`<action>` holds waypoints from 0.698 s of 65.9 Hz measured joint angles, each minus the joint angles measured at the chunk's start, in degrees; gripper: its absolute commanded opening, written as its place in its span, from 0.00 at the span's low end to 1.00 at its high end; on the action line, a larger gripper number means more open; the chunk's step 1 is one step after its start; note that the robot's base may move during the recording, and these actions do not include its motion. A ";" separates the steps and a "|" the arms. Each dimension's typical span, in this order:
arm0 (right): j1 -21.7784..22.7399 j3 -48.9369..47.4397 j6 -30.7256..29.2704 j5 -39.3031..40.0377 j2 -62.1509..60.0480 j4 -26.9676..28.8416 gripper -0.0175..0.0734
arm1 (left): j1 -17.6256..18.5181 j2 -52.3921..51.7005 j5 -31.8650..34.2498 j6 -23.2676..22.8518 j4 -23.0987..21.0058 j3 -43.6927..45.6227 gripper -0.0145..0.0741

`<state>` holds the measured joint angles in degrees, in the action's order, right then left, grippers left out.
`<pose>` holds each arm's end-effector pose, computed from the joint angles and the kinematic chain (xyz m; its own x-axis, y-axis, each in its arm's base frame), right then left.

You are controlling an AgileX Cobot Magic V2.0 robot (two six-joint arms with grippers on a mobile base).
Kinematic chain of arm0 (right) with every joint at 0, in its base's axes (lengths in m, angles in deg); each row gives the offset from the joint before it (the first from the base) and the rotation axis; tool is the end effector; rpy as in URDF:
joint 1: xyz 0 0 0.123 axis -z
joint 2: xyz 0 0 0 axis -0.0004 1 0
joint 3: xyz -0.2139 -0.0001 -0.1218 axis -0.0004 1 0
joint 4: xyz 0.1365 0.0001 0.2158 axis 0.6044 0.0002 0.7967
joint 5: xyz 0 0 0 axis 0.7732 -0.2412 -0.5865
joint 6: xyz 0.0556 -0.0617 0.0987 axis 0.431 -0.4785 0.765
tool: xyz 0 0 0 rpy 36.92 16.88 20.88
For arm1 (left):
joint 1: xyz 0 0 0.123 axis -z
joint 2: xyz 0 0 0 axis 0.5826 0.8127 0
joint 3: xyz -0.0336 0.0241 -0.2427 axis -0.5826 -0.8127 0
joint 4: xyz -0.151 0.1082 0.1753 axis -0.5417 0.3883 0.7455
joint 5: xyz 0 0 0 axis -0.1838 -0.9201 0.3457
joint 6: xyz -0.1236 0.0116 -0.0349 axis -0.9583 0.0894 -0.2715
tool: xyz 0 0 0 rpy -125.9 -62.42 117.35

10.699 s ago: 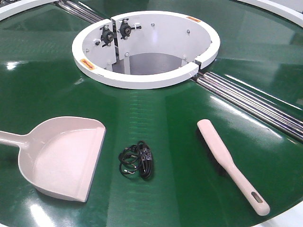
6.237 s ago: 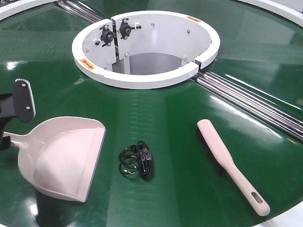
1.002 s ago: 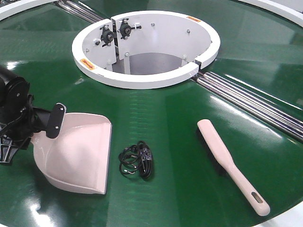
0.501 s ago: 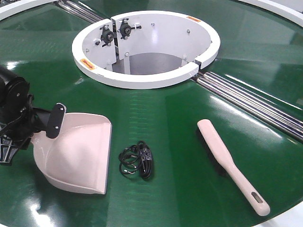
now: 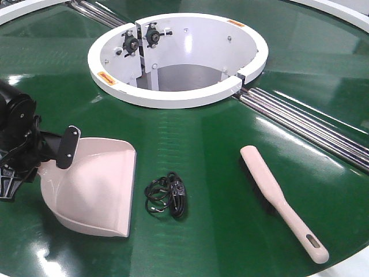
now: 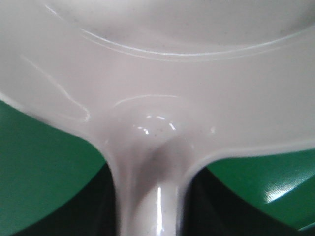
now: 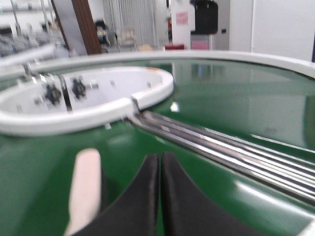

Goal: Clean and inspect green conveyor with broom and dustpan

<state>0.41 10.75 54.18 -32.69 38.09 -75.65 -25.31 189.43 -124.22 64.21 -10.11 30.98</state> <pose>0.1378 -0.0008 0.2002 0.0150 0.0584 -0.9982 0.0055 0.9983 0.0585 0.3413 -0.0235 0.1396 -0.0739 0.9658 0.2484 0.9719 0.0139 0.2350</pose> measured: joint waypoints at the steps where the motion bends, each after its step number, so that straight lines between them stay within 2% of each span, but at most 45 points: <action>1: 0.00 0.00 0.32 0.90 0.00 0.26 0.18 | 0.00 0.00 0.00 0.00 0.00 0.00 0.16; 10: 0.00 0.00 1.58 10.66 0.00 1.37 0.18 | 0.00 0.00 0.00 0.00 0.00 0.00 0.16; 19: 0.00 -3.08 1.64 10.78 0.26 1.42 0.18 | 0.00 0.00 0.00 0.00 0.00 0.00 0.16; 30: 0.00 -13.23 1.76 6.08 6.43 0.50 0.18 | 0.00 0.00 0.00 0.00 0.00 0.00 0.16; 46: 0.00 -27.03 1.80 -9.20 19.92 0.33 0.18 | 0.00 0.00 0.00 0.00 0.00 0.00 0.16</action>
<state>0.41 -16.27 55.98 -41.89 58.02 -75.32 -25.31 189.43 -124.22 64.21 -10.11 30.98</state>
